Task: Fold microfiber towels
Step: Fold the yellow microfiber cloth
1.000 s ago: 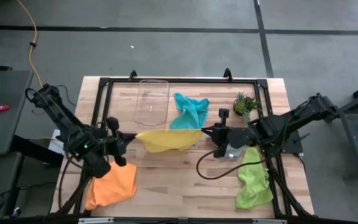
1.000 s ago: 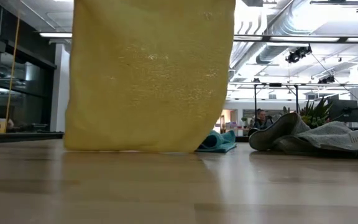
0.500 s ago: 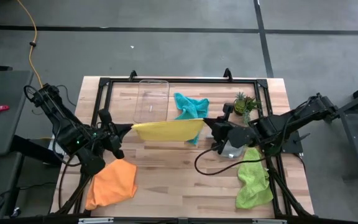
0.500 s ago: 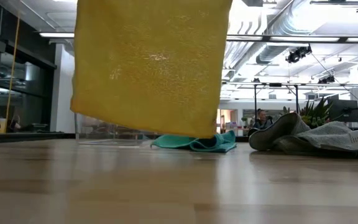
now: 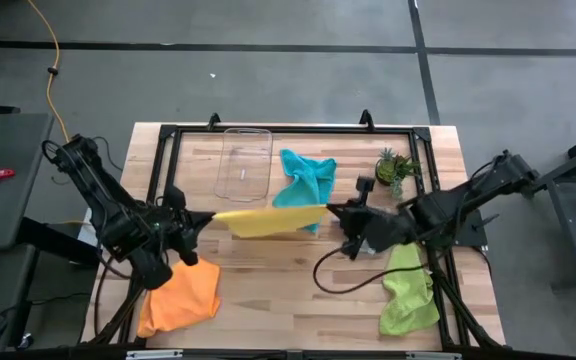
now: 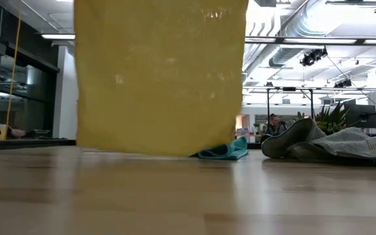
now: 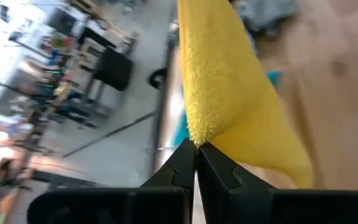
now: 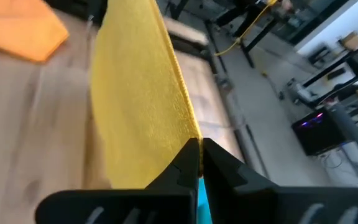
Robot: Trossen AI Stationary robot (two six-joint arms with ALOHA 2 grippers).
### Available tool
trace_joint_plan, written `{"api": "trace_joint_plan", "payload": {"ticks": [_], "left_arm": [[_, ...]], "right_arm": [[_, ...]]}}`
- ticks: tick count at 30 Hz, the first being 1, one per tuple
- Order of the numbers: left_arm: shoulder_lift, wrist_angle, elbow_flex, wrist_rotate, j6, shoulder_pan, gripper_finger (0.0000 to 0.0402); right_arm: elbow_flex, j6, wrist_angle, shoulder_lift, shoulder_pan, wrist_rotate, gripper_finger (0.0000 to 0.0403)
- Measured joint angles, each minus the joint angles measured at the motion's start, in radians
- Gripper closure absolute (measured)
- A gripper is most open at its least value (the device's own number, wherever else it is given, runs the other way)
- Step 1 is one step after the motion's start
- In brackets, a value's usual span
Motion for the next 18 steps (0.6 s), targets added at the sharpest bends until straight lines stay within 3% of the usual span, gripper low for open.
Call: {"api": "trace_joint_plan", "payload": {"ticks": [5,13,18], "left_arm": [[0.05,0.0,-0.015,0.11,-0.122,-0.037,0.0401],[0.225,0.021,-0.058,0.163,-0.45,-0.102,0.0401],[0.344,0.141,-0.126,0.257,-0.582,-0.111,0.0401]], "right_arm": [[-0.001,0.137,-0.013,0.085,0.077,-0.029,0.0403],[-0.001,0.398,-0.026,0.244,0.147,-0.244,0.0403],[-0.001,0.497,-0.018,0.351,0.142,-0.36,0.0403]]}}
